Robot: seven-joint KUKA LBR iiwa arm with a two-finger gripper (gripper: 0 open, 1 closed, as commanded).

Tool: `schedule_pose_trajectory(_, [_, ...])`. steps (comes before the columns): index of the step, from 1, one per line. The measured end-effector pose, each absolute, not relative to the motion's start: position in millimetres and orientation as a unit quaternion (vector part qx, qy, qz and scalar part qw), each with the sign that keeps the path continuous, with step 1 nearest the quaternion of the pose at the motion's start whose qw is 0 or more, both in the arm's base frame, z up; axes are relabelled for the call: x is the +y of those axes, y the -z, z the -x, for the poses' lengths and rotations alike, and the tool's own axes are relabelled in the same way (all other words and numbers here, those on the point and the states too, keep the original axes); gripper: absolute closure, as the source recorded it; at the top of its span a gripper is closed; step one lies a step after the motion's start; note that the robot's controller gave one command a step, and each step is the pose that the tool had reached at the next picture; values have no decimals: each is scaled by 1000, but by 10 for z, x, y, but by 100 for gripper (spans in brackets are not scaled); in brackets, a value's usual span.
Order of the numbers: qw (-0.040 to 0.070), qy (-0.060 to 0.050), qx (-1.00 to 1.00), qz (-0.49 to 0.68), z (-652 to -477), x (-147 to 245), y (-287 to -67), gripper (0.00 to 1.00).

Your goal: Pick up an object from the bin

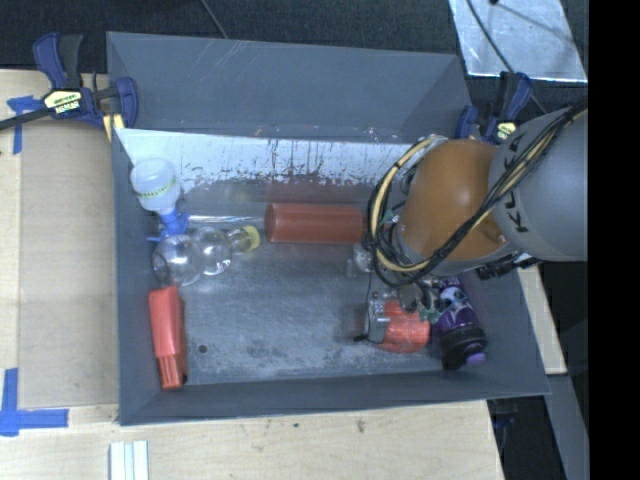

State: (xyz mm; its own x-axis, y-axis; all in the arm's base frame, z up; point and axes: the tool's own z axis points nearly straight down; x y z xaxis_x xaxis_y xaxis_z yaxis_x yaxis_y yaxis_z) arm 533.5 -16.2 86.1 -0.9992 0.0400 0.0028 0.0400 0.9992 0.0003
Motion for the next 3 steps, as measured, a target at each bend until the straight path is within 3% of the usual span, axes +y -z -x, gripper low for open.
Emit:
schedule_pose_trajectory(1, [-1, 1, -1000, 1, -5395, -457, -740, 0])
schedule_pose_trajectory(2, [-2, 1, -1000, 8, -5321, -695, -959, 100])
schedule_pose_trajectory(3, [-2, 1, -1000, 8, -5321, -695, -959, 100])
